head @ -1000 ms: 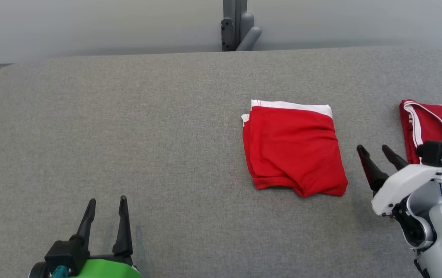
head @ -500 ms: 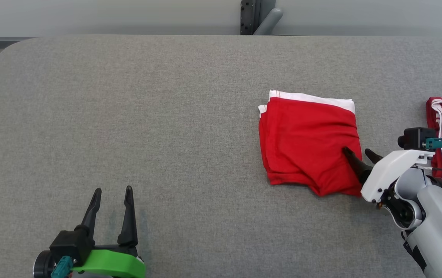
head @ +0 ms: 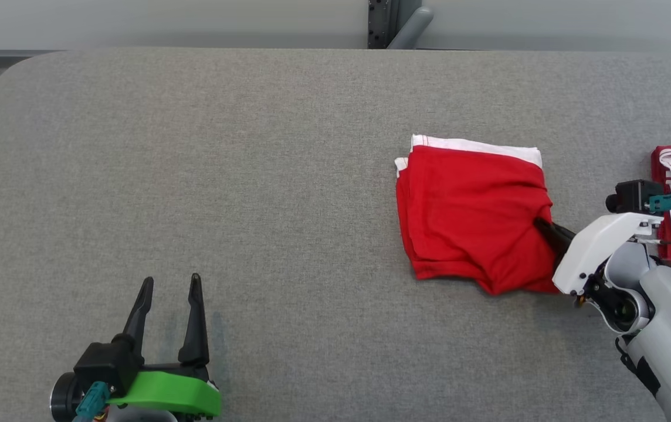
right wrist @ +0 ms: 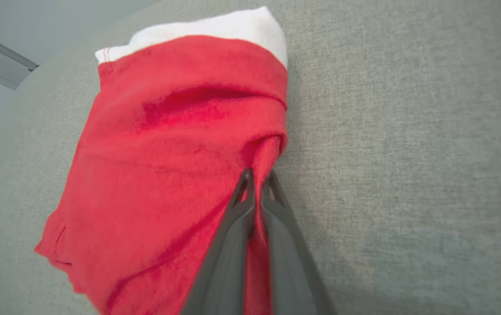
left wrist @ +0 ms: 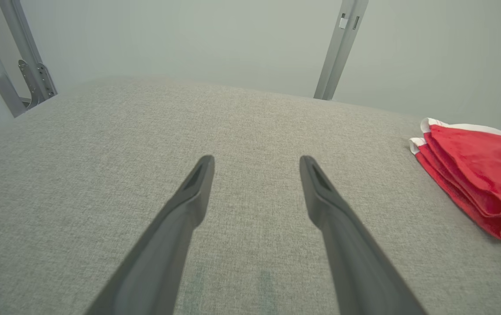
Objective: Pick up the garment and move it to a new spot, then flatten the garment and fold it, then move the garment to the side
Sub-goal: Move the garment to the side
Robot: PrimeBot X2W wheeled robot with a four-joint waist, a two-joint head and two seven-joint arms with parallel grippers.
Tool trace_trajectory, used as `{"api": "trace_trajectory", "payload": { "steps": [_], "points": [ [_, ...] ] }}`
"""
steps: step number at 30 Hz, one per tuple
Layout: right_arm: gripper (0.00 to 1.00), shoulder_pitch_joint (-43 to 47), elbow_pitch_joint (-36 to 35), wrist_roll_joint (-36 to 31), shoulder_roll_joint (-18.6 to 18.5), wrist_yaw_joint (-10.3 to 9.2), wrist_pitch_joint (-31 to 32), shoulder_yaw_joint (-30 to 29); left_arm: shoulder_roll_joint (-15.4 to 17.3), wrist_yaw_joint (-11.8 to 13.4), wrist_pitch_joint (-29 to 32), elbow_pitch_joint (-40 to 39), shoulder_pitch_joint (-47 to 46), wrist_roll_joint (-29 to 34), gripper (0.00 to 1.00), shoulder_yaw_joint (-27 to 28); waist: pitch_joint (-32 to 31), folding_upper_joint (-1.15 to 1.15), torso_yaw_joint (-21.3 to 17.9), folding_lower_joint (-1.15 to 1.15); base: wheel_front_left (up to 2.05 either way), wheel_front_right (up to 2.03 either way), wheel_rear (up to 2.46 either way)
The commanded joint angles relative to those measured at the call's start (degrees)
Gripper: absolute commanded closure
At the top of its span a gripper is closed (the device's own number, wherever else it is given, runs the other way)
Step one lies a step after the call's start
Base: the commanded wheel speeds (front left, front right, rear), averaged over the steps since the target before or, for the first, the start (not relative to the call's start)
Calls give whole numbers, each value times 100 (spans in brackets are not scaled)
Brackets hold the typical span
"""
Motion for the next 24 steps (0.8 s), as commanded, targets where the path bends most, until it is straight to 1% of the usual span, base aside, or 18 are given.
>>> {"api": "trace_trajectory", "payload": {
  "steps": [1,5,12,16,20,24],
  "points": [
    [100,-96,-58,56,-116,0,-50,53,10,50,-14,-19,-42,-45,0,23,3,0,-55,0,0,0,0],
    [100,-206,-302,33,-498,-1,31,339,10,69,-14,-45,116,-67,0,80,-28,0,-281,0,0,0,0],
    [100,-519,-998,-131,-1440,0,534,633,11,26,-15,-126,9,23,0,159,26,0,-716,0,0,0,0],
    [100,-771,-1365,-300,-1937,-1,911,605,11,-10,-14,-148,-92,48,0,169,104,0,-910,0,0,0,0],
    [100,-897,-1639,-335,-2234,-1,1302,479,12,6,-14,-157,-153,12,0,124,160,0,-1013,0,0,0,0],
    [100,-737,-1738,-314,-2464,-1,1589,245,12,23,-14,-168,-156,-13,0,93,209,0,-1035,0,0,0,0]
  ]
}}
